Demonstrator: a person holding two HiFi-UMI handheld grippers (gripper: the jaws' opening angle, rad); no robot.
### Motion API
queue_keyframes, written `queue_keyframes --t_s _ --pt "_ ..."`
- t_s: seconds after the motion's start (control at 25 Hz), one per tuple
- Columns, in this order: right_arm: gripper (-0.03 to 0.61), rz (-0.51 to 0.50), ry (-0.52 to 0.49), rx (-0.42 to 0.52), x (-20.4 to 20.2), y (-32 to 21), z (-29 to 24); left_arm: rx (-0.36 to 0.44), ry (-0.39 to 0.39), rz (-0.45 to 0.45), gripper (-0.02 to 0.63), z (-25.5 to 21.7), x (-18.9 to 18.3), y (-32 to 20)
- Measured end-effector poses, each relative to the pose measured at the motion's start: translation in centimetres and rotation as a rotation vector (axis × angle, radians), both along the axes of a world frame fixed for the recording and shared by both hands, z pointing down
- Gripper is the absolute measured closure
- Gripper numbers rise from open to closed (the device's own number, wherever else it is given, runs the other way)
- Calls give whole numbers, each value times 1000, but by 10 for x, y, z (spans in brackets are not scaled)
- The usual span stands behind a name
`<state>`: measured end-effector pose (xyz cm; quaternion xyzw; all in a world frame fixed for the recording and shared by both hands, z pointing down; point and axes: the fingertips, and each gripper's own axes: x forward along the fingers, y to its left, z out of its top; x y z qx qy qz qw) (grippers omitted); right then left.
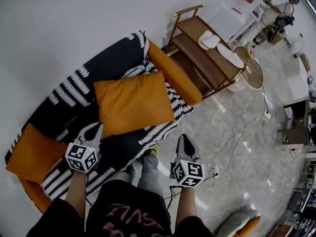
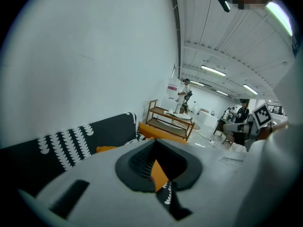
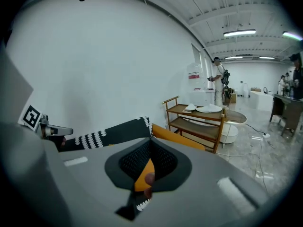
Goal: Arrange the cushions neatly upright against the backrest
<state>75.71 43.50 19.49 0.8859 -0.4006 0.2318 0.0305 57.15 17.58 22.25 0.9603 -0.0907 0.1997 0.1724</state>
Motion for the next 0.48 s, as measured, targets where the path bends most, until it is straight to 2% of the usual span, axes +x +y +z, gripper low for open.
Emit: queue_keyframes --t_s 0.24,0.48 --pt "565 -88 -17 -7 26 -35 9 -22 -17 -87 612 10 3 -18" --pt "565 -172 -62 -10 69 -73 28 -57 -45 -172 612 27 23 -36"
